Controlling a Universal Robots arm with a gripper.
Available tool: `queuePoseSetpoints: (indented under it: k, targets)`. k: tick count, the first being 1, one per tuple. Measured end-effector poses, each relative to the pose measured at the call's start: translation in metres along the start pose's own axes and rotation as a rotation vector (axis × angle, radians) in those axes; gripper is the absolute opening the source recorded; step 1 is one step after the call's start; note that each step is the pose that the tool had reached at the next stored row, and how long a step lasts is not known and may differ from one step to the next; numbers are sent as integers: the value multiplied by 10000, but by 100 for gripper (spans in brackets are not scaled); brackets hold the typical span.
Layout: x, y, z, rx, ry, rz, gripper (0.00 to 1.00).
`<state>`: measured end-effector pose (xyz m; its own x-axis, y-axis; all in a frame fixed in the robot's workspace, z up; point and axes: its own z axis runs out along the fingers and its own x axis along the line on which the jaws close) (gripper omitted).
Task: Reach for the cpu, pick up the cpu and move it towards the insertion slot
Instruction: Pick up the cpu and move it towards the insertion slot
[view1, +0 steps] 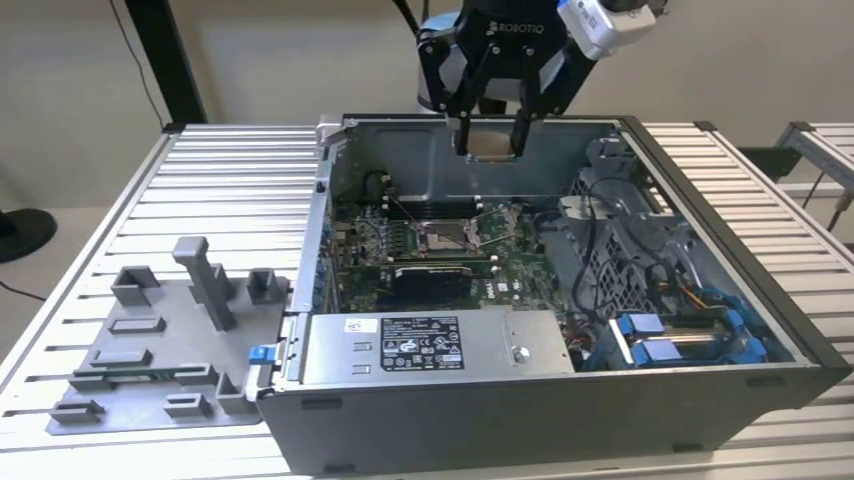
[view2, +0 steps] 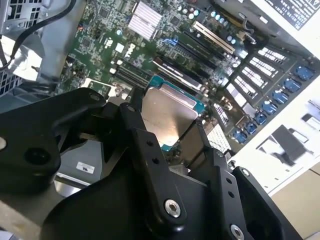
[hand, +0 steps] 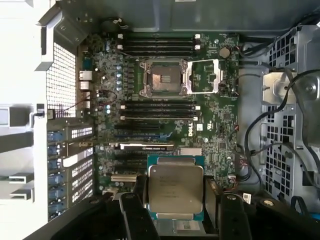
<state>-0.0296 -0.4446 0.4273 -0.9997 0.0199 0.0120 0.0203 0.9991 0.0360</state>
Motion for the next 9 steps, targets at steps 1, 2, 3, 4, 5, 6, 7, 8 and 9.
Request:
queuePoseSetpoints:
  k: [1,2,3,4,5,6,7,8,9]
  targets:
    - [-1,23,2,0,0,5,0]
    - [-2,44,4,0,-1,8,0]
    - [-3,68,7,-1,-1,10,0]
    - [-4,92,8,-1,-1,13,0]
    - [-5,113,9,-1,0,14,0]
    - [-7,136,11,-1,-1,16,0]
    - [-11,158,11,-1,-1,16,0]
    - [-14,182,12,0,-1,16,0]
    - [-17,207,13,-1,-1,16,0]
